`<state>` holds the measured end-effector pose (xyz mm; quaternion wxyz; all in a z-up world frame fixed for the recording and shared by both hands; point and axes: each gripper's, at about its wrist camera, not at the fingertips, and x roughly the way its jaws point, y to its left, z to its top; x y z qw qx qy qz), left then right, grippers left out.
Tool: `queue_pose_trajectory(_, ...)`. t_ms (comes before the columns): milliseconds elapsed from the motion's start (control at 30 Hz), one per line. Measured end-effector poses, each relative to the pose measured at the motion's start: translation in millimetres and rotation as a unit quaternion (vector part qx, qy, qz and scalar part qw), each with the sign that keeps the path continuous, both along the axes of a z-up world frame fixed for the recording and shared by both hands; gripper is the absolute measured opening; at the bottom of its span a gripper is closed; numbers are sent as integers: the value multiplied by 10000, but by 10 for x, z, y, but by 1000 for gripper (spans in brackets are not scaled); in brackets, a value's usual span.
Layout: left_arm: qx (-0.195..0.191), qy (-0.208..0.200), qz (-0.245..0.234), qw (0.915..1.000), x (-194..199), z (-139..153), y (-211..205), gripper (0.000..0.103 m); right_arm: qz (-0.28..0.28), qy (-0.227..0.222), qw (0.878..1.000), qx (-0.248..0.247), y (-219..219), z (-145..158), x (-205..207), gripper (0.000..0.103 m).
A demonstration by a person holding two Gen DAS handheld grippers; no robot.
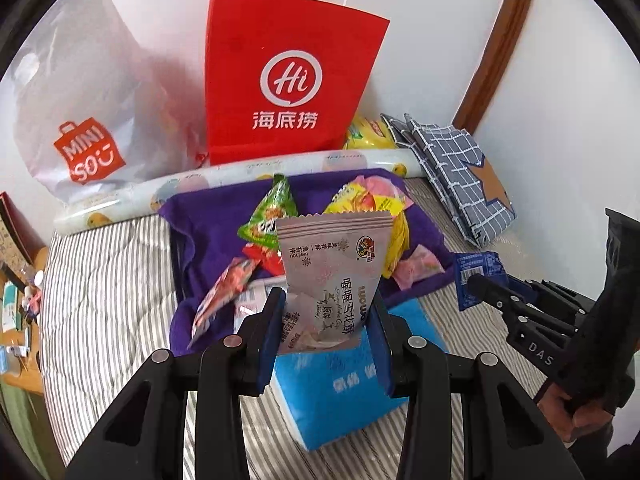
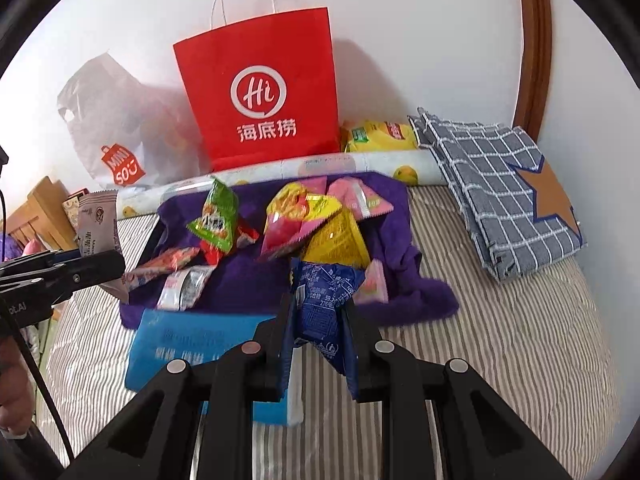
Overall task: Organize snacks
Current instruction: 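Carry the blue packet and white-pink packet over the purple towel with both tools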
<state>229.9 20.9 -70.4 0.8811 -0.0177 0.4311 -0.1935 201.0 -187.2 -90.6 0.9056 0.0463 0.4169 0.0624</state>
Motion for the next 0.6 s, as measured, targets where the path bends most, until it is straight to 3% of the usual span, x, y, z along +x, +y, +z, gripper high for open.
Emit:
queue_pose_trajectory(333,72,34,-129,9999,505,140,-96,40,-233,-127,9996,63,-189,-53,423,20)
queue_pose_trajectory(600,189,36,52,9998,861,38,-123,40,-279,-143,9993,223,-261,-133,755,20)
